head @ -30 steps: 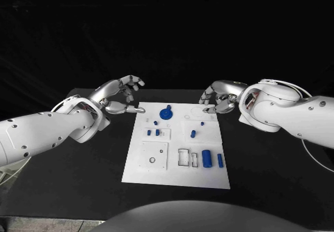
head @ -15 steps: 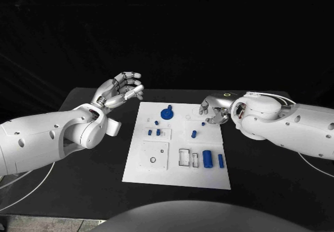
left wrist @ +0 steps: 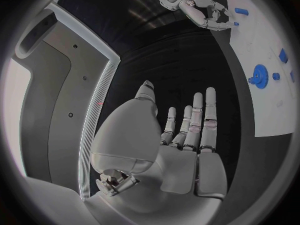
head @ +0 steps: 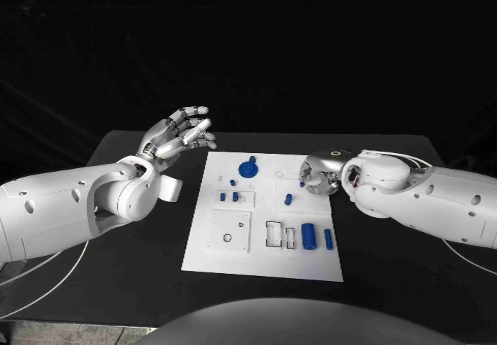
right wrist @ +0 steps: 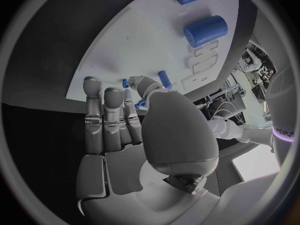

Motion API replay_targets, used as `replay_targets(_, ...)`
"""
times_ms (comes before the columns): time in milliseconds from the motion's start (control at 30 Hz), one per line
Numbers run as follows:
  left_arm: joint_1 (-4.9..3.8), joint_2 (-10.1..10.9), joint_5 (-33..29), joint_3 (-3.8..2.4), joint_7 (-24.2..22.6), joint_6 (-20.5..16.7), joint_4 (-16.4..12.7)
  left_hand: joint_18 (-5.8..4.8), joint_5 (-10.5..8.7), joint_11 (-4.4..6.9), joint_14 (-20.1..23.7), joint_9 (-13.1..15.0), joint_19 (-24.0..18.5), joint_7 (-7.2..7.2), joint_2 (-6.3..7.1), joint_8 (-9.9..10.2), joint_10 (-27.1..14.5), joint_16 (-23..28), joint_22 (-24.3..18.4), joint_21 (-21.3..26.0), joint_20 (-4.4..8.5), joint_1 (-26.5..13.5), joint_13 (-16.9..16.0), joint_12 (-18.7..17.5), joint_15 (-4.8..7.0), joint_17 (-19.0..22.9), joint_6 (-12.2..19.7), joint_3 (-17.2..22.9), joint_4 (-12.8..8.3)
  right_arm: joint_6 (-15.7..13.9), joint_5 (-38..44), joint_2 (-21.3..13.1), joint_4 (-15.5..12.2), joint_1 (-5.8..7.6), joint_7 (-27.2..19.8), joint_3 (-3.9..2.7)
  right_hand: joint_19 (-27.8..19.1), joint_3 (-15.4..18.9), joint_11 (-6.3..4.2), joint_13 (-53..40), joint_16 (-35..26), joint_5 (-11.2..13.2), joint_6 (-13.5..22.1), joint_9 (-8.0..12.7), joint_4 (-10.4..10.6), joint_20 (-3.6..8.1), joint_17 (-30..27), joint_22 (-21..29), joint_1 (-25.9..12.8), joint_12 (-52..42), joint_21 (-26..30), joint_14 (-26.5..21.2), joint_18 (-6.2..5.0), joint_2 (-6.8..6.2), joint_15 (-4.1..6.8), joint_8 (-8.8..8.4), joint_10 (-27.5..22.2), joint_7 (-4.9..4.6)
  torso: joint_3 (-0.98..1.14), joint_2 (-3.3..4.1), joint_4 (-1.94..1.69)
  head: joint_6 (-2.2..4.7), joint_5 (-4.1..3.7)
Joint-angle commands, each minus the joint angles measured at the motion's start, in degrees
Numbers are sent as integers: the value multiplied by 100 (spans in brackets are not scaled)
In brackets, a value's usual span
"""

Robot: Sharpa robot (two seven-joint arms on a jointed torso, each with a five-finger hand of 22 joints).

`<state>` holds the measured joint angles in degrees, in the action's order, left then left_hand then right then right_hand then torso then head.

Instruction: Assemble the parts on the task board

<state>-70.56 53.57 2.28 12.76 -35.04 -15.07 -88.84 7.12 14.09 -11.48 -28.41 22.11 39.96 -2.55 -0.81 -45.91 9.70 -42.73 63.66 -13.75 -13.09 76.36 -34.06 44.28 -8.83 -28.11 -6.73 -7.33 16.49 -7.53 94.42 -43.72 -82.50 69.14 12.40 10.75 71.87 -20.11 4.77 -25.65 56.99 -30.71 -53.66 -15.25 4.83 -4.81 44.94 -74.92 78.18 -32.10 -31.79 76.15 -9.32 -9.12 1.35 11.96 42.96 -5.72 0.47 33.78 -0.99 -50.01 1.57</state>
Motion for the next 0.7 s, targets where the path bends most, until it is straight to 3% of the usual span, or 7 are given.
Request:
replay_targets(33, 1, -24, -148, -2, -53, 291, -1, 126, 86, -12, -35, -80, 54, -10, -42, -69, -59, -50, -15, 44, -16, 125, 81, 86, -43, 33, 62, -53, -3, -228, 76, 36, 87, -53, -121, -3, 52, -41, -18, 16, 31, 82, -55, -13, 1, 10, 11, -98, -65, -14, -9, 42, 9, 16, 0, 4, 50, -2, 1, -1, -4, 1, -11)
replay_targets(200, 1, -41, -149, -2, 10, 348, 3, 137, 197, -34, -67, -196, 84, -31, -106, -142, -90, -98, -27, 87, -38, 241, 195, 179, -54, 80, 100, -101, -7, -399, 70, 76, 192, -104, -218, -4, 60, -63, -1, 42, 30, 173, -11, -14, -10, 7, -2, -102, -67, 0, 17, 42, 9, 16, -9, -38, 40, 44, 2, -6, -12, 1, 3)
replay_targets(433, 1, -65, -148, -1, 135, 405, 52, 140, 272, -68, -78, -310, 104, -70, -158, -199, -119, -136, -32, 125, -60, 346, 306, 262, -73, 126, 137, -150, -16, -674, -37, 96, 271, -153, -442, -3, -3, -25, 48, 155, -67, 1013, 452, 68, 34, -38, -149, -57, -159, 78, 283, -55, -12, 25, -55, -351, -117, 383, -3, -14, -15, 1, 6)
replay_targets(700, 3, -94, -128, -1, 225, 456, 122, 142, 359, -99, -76, -441, 123, -127, -204, -265, -146, -180, -32, 166, -78, 497, 433, 360, -90, 178, 176, -199, -41, -872, -345, 84, 300, -190, -650, -3, 46, -42, 16, 186, -66, 1113, 394, 55, 21, -38, -180, -64, -105, -11, 290, -47, -11, 83, -44, -342, 75, 428, -4, -6, -11, 1, 24)
